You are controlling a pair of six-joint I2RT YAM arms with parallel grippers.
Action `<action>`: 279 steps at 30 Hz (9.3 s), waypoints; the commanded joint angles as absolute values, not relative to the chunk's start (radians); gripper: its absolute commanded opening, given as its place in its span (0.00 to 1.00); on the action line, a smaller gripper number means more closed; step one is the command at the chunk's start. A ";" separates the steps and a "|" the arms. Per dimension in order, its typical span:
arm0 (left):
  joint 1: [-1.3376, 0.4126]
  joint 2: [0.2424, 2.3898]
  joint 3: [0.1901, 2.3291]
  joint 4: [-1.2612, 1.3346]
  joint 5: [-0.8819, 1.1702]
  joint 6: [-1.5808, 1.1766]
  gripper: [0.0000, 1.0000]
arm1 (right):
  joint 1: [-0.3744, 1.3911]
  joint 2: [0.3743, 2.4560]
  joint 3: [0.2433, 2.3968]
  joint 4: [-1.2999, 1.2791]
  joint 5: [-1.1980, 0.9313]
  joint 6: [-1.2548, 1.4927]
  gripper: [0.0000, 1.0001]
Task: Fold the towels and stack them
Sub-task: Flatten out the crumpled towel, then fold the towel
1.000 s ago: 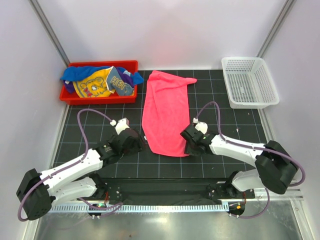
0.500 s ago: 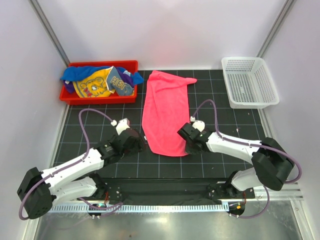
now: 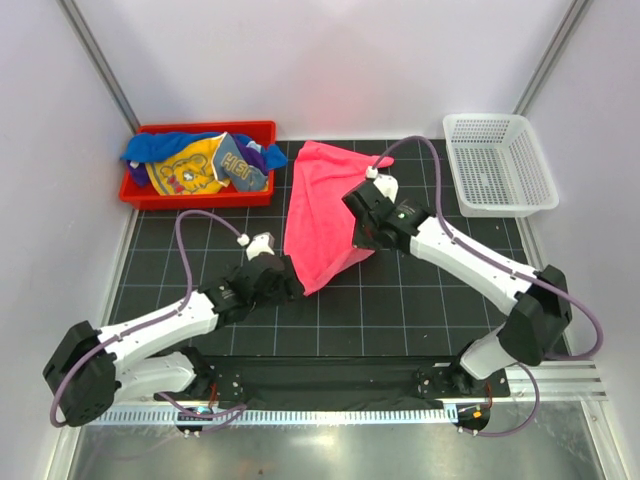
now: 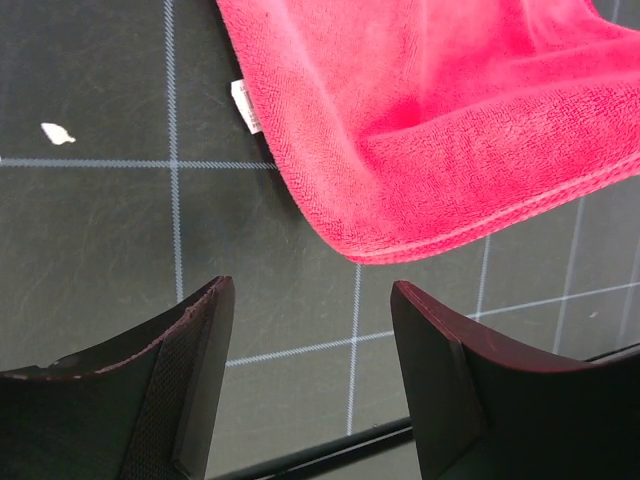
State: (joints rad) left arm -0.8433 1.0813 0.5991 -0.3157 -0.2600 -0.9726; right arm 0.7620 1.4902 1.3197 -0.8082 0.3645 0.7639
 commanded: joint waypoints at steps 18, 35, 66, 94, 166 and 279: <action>-0.848 1.292 0.707 -0.160 -0.308 -0.856 0.56 | 0.537 1.684 1.523 -0.796 0.265 0.592 0.01; -0.831 1.528 0.865 -0.290 -0.402 -1.068 0.54 | 0.482 1.778 1.499 -0.724 0.218 0.565 0.01; -0.813 1.603 0.859 -0.250 -0.344 -1.129 0.35 | 0.457 1.717 1.342 -0.637 0.186 0.572 0.01; -0.844 0.942 0.655 -0.633 -0.345 -1.190 0.00 | 0.532 0.975 0.729 -0.609 0.130 0.799 0.01; -0.250 2.174 2.517 0.307 0.078 -0.594 0.00 | 0.123 2.014 2.433 0.212 -0.091 0.433 0.01; -0.158 2.046 1.470 0.434 0.514 -0.838 0.00 | 0.288 1.908 1.428 -0.037 -0.226 0.703 0.01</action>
